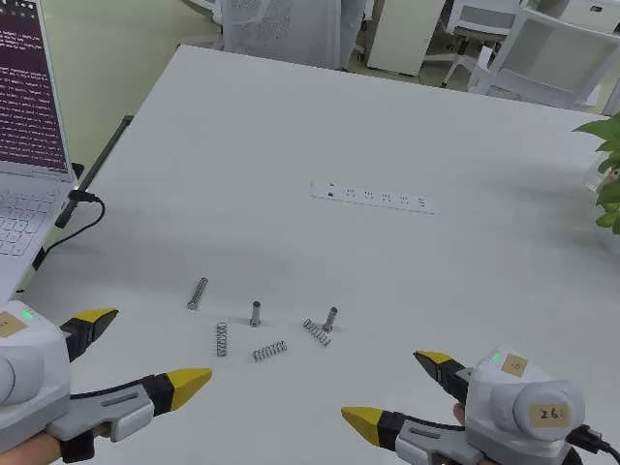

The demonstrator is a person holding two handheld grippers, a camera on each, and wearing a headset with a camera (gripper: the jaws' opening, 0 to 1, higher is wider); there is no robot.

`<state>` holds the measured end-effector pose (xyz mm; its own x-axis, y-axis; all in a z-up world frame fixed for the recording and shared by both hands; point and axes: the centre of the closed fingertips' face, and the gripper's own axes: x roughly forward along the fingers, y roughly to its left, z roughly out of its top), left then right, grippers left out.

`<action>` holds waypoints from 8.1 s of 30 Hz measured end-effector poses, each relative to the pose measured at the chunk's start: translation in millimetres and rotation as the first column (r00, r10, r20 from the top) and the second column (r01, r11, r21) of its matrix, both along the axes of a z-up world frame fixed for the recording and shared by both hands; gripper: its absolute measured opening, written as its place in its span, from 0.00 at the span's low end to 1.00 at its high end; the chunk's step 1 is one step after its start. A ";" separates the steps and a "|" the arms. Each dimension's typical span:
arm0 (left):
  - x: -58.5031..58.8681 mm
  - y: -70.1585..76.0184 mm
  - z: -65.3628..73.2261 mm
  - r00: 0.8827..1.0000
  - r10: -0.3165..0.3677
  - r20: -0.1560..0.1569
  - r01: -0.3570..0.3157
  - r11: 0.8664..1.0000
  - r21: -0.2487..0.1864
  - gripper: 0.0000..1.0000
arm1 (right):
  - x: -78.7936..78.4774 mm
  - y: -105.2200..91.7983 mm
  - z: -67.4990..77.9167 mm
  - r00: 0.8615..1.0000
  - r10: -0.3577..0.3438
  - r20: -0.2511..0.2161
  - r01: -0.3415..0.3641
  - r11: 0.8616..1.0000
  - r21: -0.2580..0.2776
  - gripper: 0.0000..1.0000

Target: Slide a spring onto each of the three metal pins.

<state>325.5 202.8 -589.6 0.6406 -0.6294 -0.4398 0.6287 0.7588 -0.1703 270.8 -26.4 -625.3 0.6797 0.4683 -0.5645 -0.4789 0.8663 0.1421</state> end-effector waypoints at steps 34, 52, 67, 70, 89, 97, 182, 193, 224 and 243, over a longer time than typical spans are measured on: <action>-2.8 4.2 0.5 1.000 -0.018 0.013 0.018 1.000 0.018 0.78 | -3.6 7.6 -2.5 1.000 0.021 0.010 -0.021 1.000 0.000 0.75; -10.5 13.9 -3.2 1.000 -0.001 0.016 0.001 1.000 0.020 0.77 | -12.3 15.3 -2.6 0.999 0.053 -0.001 -0.053 0.998 -0.017 0.74; -2.8 9.8 -3.3 0.999 -0.043 0.018 0.042 0.999 0.033 0.76 | -12.2 8.7 -4.1 1.000 -0.001 0.014 0.001 1.000 -0.008 0.73; -2.2 8.1 -5.2 0.999 -0.051 0.013 0.050 0.998 0.037 0.76 | -14.5 7.8 -6.7 1.000 -0.014 0.009 0.014 1.000 0.000 0.73; 2.6 5.4 -20.3 0.998 -0.055 -0.009 0.056 0.996 0.075 0.75 | -13.6 0.6 -10.8 1.000 -0.019 -0.004 0.019 1.000 0.009 0.73; 10.6 4.4 -28.1 0.998 -0.064 -0.023 0.066 0.993 0.093 0.75 | -17.5 -3.2 -9.9 1.000 -0.026 -0.016 0.026 1.000 0.006 0.73; 170.7 -32.0 -184.8 0.973 -0.008 -0.232 0.060 0.974 0.219 0.28 | -29.1 -15.3 -25.7 0.986 -0.146 -0.084 0.146 0.989 -0.010 0.73; 179.6 -41.1 -191.1 0.978 -0.030 -0.208 0.086 0.961 0.265 0.20 | -25.7 -18.0 -25.0 0.985 -0.151 -0.082 0.151 0.988 -0.013 0.73; 191.9 -23.9 -166.0 0.980 0.046 -0.193 0.002 0.970 0.242 0.00 | -25.2 -18.8 -22.5 0.984 -0.167 -0.066 0.167 0.986 0.000 0.72; 183.7 -15.2 -156.7 0.985 0.048 -0.168 -0.002 0.964 0.265 0.00 | -26.1 -15.6 -21.7 0.986 -0.155 -0.056 0.155 0.988 0.008 0.73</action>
